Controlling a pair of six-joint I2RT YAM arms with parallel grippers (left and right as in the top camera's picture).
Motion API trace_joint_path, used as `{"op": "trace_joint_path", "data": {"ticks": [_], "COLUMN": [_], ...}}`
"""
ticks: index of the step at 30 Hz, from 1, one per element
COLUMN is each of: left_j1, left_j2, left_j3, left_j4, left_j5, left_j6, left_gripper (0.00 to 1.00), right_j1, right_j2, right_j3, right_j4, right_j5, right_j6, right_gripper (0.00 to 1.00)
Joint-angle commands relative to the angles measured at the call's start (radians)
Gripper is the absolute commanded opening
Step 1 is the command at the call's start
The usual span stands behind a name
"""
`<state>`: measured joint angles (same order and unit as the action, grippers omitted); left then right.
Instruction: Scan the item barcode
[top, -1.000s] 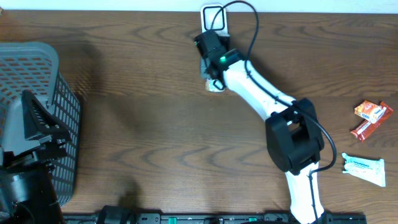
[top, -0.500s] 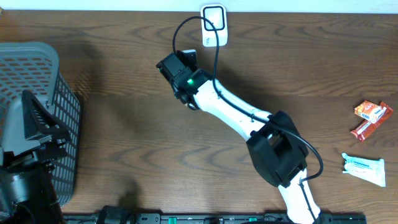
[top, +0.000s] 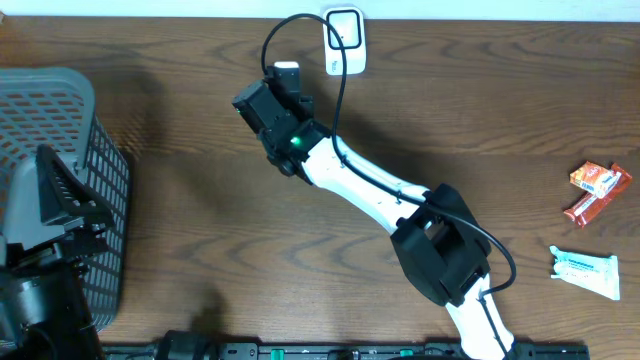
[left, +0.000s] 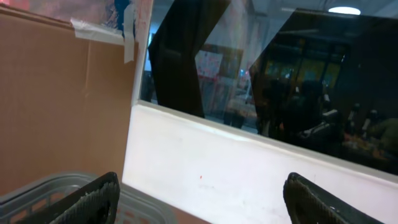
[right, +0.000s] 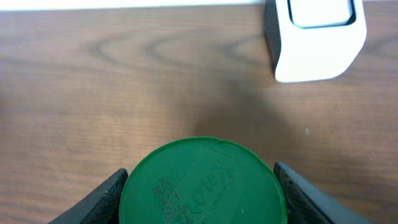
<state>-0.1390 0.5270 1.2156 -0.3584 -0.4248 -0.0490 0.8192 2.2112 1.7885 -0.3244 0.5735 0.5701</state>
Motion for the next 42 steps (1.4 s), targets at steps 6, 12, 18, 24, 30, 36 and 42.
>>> {"op": "trace_joint_path", "data": {"ticks": [6, 12, 18, 24, 30, 36, 42], "left_j1": [0.005, 0.005, 0.005, 0.005, 0.005, 0.005, 0.005], "left_j2": [-0.008, -0.008, -0.008, -0.008, -0.008, -0.008, -0.008], "left_j3": [-0.006, -0.006, -0.006, -0.006, -0.006, -0.006, -0.006], "left_j4": [-0.021, -0.026, -0.026, -0.026, -0.026, -0.03, -0.03], "left_j5": [-0.005, -0.005, -0.005, -0.005, -0.006, -0.006, -0.006], "left_j6": [-0.002, -0.002, -0.002, -0.001, -0.001, -0.001, -0.001], "left_gripper": [0.85, 0.85, 0.84, 0.84, 0.85, 0.85, 0.85], "right_j1": [0.058, 0.102, 0.152, 0.224, 0.296, 0.314, 0.32], "right_j2": [-0.045, -0.045, -0.045, -0.046, -0.046, -0.055, -0.146], "right_j3": [-0.121, -0.232, -0.281, -0.286, -0.286, -0.286, -0.286], "right_j4": [0.188, 0.306, 0.276, 0.236, 0.197, 0.093, 0.024], "right_j5": [0.136, 0.207, 0.211, 0.301, 0.36, 0.348, 0.272], "right_j6": [0.008, 0.008, 0.008, 0.008, 0.008, 0.021, 0.027], "right_gripper": [0.31, 0.34, 0.39, 0.54, 0.85, 0.94, 0.98]}}
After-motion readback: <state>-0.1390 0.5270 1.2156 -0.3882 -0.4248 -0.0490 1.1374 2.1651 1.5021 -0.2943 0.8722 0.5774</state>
